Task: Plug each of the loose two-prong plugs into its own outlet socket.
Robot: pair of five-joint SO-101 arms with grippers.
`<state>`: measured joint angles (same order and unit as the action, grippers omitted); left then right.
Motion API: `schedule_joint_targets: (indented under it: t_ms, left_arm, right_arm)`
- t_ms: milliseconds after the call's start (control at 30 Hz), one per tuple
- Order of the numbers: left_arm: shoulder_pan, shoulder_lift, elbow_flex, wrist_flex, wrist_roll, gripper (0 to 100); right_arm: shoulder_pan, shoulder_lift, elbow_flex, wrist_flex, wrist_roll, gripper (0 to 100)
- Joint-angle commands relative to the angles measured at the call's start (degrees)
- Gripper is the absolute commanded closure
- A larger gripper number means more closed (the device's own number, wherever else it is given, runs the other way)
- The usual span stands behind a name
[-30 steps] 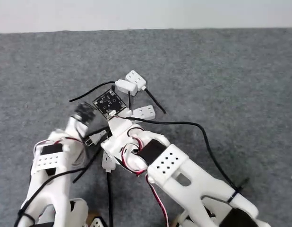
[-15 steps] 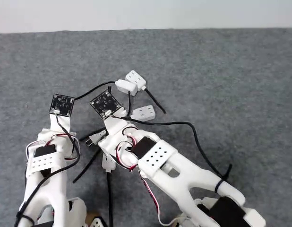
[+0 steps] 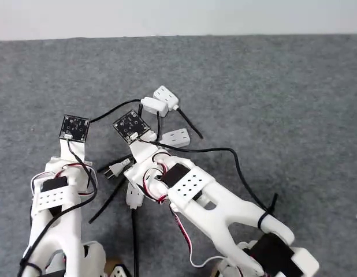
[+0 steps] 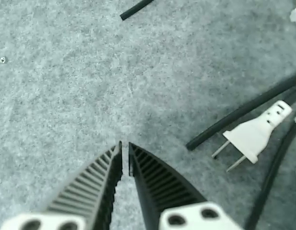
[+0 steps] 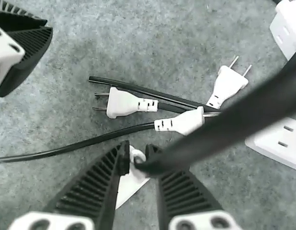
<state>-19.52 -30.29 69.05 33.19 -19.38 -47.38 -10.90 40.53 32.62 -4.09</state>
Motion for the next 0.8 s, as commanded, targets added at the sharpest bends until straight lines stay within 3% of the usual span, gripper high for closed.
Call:
schedule_joint_targets:
  t_ms: [0, 333, 500, 567, 767]
  left_arm:
    - [-0.18, -1.32, -0.84, -1.41, 0.26, 98]
    - [-0.26, -1.23, -0.84, -1.41, 0.26, 98]
    - [-0.97, -1.58, -1.19, -2.20, 0.53, 98]
    - [-4.75, -1.67, -1.27, -5.63, 1.05, 98]
    - [-11.69, -1.14, -2.51, -10.20, 11.96, 98]
  right_arm:
    - [-2.51, 0.22, 0.97, 1.63, 1.23, 98.9]
    - [-1.80, 6.02, -2.37, 5.05, 1.85, 97.7]
    - [-5.76, 4.70, -8.53, 12.35, -4.13, 81.2]
    - [-7.96, 4.26, -10.02, 13.67, -6.86, 75.4]
    - [-9.80, 4.62, -10.29, 10.86, -13.01, 76.4]
